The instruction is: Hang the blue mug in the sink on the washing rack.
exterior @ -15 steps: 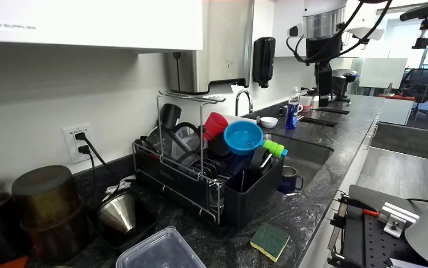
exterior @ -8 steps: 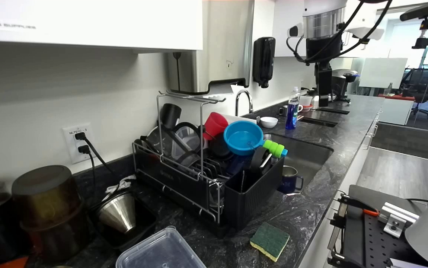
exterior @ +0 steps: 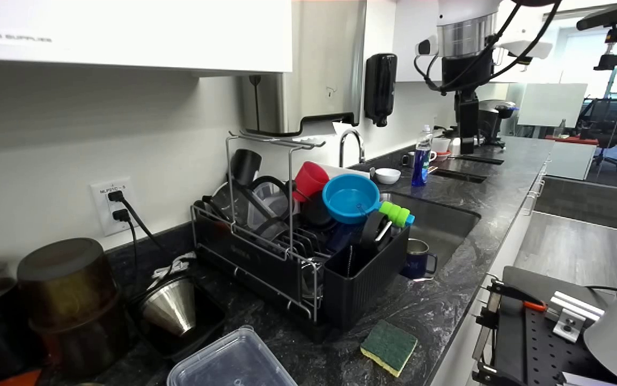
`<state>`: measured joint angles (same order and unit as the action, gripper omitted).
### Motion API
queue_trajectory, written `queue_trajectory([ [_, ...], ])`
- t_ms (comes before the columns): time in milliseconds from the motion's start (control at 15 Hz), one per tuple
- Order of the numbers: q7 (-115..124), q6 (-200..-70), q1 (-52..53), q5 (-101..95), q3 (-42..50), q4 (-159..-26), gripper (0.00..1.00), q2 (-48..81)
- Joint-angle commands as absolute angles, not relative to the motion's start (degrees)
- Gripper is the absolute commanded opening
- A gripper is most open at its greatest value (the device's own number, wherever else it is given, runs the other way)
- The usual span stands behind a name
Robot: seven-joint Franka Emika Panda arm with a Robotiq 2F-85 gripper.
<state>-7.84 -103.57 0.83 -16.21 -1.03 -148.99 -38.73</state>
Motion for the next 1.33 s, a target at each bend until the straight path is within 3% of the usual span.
queue_trajectory([
  [0, -9.82, -105.17, 0.49, -18.1, 1.13, -150.07, 1.0, -37.15],
  [667, -12.37, -119.9, -5.26, -23.17, 10.58, -150.65, 1.0, -29.19],
  [1267, -16.2, -134.96, -11.98, -22.24, 16.88, -144.62, 1.0, -14.01],
])
